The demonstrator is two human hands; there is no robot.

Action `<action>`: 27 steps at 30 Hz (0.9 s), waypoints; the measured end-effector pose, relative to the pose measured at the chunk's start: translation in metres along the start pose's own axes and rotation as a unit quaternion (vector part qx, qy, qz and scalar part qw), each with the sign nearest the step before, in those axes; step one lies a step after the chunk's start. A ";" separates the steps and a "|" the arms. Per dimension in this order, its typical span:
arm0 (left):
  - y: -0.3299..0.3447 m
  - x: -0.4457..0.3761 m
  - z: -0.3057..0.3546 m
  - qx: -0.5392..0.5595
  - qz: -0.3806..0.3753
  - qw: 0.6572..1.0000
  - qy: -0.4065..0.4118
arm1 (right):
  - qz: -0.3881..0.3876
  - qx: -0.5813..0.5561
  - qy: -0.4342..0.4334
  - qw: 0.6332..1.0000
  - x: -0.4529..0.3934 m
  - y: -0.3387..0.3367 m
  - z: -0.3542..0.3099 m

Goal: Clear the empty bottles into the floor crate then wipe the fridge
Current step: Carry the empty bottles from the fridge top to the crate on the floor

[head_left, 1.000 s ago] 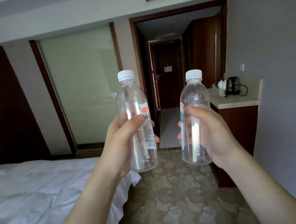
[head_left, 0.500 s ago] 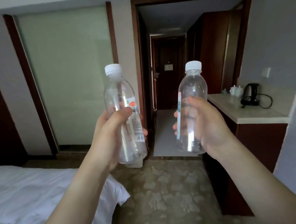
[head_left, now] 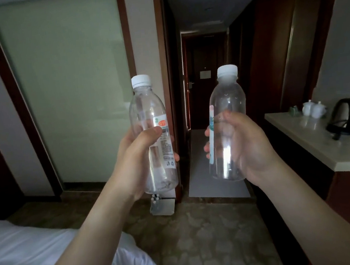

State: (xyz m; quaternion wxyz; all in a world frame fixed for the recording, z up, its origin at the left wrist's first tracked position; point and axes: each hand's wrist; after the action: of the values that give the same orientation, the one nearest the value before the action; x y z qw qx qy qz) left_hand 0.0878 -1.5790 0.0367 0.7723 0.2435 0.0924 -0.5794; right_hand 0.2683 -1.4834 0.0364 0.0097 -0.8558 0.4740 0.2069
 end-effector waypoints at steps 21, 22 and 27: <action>-0.117 -0.414 -0.201 -0.035 0.087 0.995 0.021 | -0.080 -0.024 0.040 0.996 -0.467 -0.078 0.201; -0.130 -0.433 -0.213 -0.041 0.087 0.995 0.018 | -0.077 -0.021 0.042 0.996 -0.488 -0.078 0.215; -0.205 -0.539 -0.270 -0.023 0.082 0.996 -0.004 | -0.039 -0.006 0.057 0.998 -0.602 -0.067 0.284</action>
State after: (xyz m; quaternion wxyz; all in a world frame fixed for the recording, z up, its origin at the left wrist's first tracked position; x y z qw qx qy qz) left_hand -0.2355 -1.0333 -0.0226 0.8231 0.2305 0.0822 -0.5125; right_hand -0.0554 -0.9001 -0.0160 -0.0149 -0.8843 0.4385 0.1599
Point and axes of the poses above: each hand's wrist, its own x-axis away from the middle knuckle, its own y-axis out of the palm, z = x × y, and after that the axes turned 4 degrees about x, right-handed
